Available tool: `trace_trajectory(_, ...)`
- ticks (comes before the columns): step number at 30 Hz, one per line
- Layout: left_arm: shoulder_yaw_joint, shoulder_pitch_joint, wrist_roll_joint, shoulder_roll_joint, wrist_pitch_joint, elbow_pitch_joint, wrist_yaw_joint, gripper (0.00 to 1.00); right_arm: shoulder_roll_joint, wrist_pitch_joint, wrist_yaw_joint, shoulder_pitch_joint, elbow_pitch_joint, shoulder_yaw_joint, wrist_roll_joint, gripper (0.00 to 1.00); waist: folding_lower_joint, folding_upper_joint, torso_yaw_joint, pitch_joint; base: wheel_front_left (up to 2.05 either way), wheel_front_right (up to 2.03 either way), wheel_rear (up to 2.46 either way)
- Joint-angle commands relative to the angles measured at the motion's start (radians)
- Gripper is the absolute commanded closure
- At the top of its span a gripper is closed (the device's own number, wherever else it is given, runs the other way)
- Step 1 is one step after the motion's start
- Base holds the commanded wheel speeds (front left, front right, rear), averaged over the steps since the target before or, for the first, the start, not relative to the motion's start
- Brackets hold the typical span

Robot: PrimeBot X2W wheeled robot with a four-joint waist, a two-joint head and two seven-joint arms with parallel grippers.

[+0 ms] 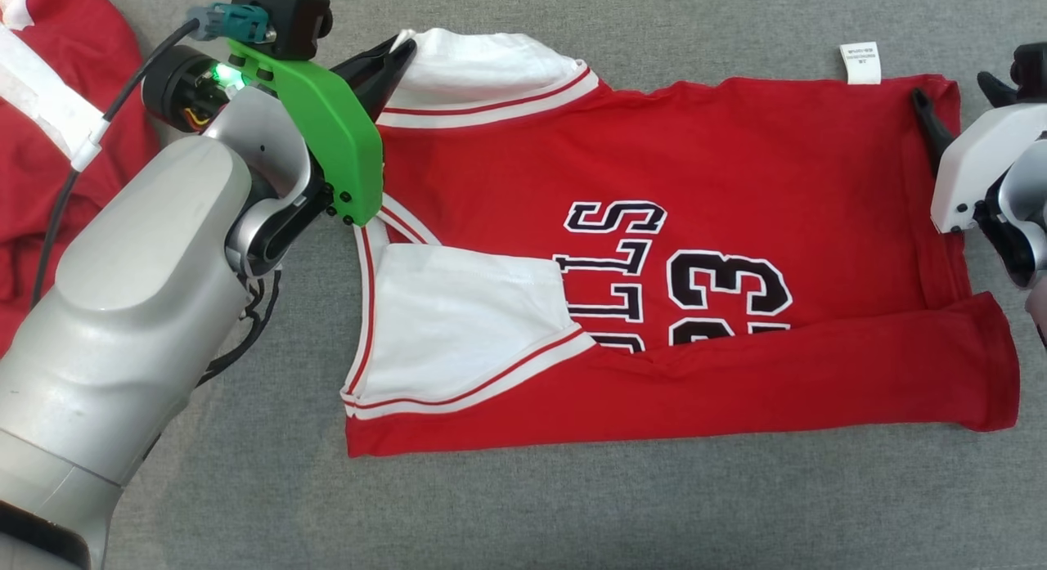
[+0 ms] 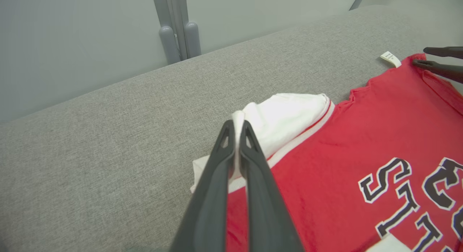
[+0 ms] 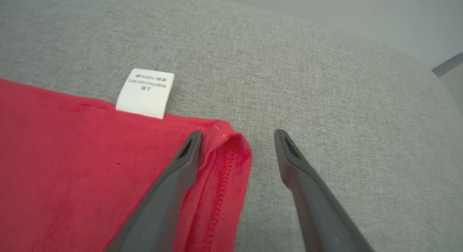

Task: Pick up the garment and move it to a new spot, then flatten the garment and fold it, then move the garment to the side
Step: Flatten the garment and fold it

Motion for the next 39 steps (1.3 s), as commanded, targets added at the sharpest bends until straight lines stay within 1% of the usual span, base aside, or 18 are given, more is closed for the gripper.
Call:
trace_trajectory(1,-0.003,-0.015,-0.011,0.006,0.0,0.001,0.002,1.0,0.002,-0.009,-0.002,-0.016,0.007,0.009,0.011,0.0,0.0,0.0,-0.005,0.001,0.0,0.0,0.0)
trace_trajectory(8,-0.02,-0.028,-0.02,0.003,0.001,0.007,0.002,1.0,-0.015,-0.034,-0.002,-0.045,0.044,0.066,0.042,0.0,0.0,0.0,-0.008,0.011,0.0,0.0,0.0)
trace_trajectory(14,-0.032,-0.04,-0.024,0.002,-0.005,0.019,0.002,1.0,-0.013,-0.048,-0.002,-0.069,0.077,0.097,0.084,0.0,0.0,0.0,-0.003,0.02,0.0,0.0,0.0)
trace_trajectory(15,-0.033,-0.041,-0.025,0.002,-0.007,0.022,0.002,1.0,-0.011,-0.046,-0.002,-0.069,0.08,0.104,0.094,0.27,0.0,0.0,-0.003,0.02,0.0,0.0,0.0)
trace_trajectory(16,-0.035,-0.043,-0.026,0.003,-0.01,0.025,0.002,1.0,-0.011,-0.046,-0.002,-0.071,0.084,0.114,0.104,1.0,0.0,0.0,-0.002,0.02,0.0,0.0,0.0)
trace_trajectory(21,-0.038,-0.052,-0.03,0.009,-0.02,0.038,0.002,1.0,-0.031,-0.067,-0.002,-0.086,0.09,0.151,0.126,1.0,0.0,0.0,-0.004,0.02,0.0,0.0,0.0)
trace_trajectory(24,-0.039,-0.068,-0.025,0.013,-0.027,0.056,0.002,1.0,-0.049,-0.093,-0.002,-0.103,0.111,0.155,0.122,1.0,0.0,0.0,-0.005,0.022,0.0,0.0,0.0)
trace_trajectory(27,-0.032,-0.086,-0.035,0.01,-0.03,0.081,0.002,1.0,-0.044,-0.118,-0.002,-0.118,0.127,0.15,0.138,1.0,0.0,0.0,-0.008,0.025,0.0,0.0,0.0)
trace_trajectory(30,-0.037,-0.116,-0.011,0.015,-0.043,0.117,0.002,1.0,-0.044,-0.156,-0.002,-0.127,0.105,0.168,0.16,1.0,0.0,0.0,-0.013,0.03,0.0,0.0,0.0)
trace_trajectory(36,-0.025,-0.157,0.016,0.002,-0.121,0.192,0.011,1.0,-0.059,-0.251,-0.002,-0.136,0.087,0.196,0.177,1.0,0.0,0.0,-0.026,0.036,0.0,0.0,0.0)
trace_trajectory(39,-0.027,-0.162,0.016,-0.007,-0.144,0.217,0.009,1.0,-0.057,-0.281,-0.002,-0.118,0.068,0.204,0.21,1.0,0.0,0.0,-0.026,0.032,0.0,0.0,0.0)
